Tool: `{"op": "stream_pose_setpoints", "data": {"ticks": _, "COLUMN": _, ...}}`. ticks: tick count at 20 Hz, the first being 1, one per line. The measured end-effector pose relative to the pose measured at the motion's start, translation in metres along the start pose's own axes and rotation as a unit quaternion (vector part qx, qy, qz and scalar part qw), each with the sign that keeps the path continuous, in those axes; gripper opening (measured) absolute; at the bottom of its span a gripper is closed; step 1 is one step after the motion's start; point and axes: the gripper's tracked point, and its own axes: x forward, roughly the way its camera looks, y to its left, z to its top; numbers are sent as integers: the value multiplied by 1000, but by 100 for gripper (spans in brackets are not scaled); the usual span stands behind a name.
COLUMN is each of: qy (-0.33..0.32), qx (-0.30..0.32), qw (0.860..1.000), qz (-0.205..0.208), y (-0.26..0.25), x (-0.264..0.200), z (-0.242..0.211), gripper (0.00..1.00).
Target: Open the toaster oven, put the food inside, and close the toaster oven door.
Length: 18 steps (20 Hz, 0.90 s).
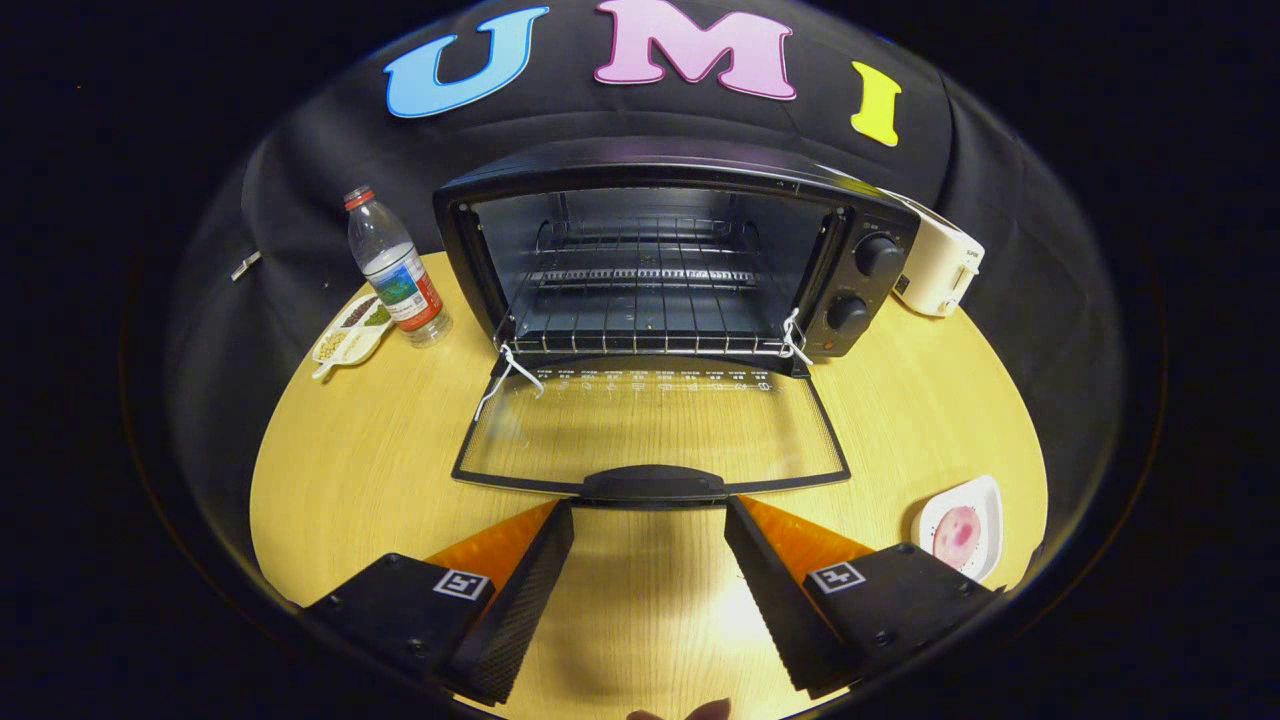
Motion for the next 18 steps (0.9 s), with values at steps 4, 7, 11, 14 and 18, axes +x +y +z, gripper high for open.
{"op": "stream_pose_setpoints", "data": {"ticks": 4, "qy": 11, "qx": -1, "qw": 1000, "qz": 2, "y": -7, "x": -10, "z": -3, "gripper": 100}}
{"op": "stream_pose_setpoints", "data": {"ticks": 7, "qy": 16, "qx": -5, "qw": 1000, "qz": 9, "y": -17, "x": -29, "z": -3, "gripper": 100}}
{"op": "stream_pose_setpoints", "data": {"ticks": 11, "qy": 37, "qx": -28, "qw": 999, "qz": 26, "y": -51, "x": -64, "z": -5, "gripper": 100}}
{"op": "stream_pose_setpoints", "data": {"ticks": 14, "qy": 61, "qx": -36, "qw": 997, "qz": 43, "y": -92, "x": -87, "z": -4, "gripper": 100}}
{"op": "stream_pose_setpoints", "data": {"ticks": 18, "qy": 132, "qx": -27, "qw": 989, "qz": 55, "y": -167, "x": -103, "z": -13, "gripper": 100}}
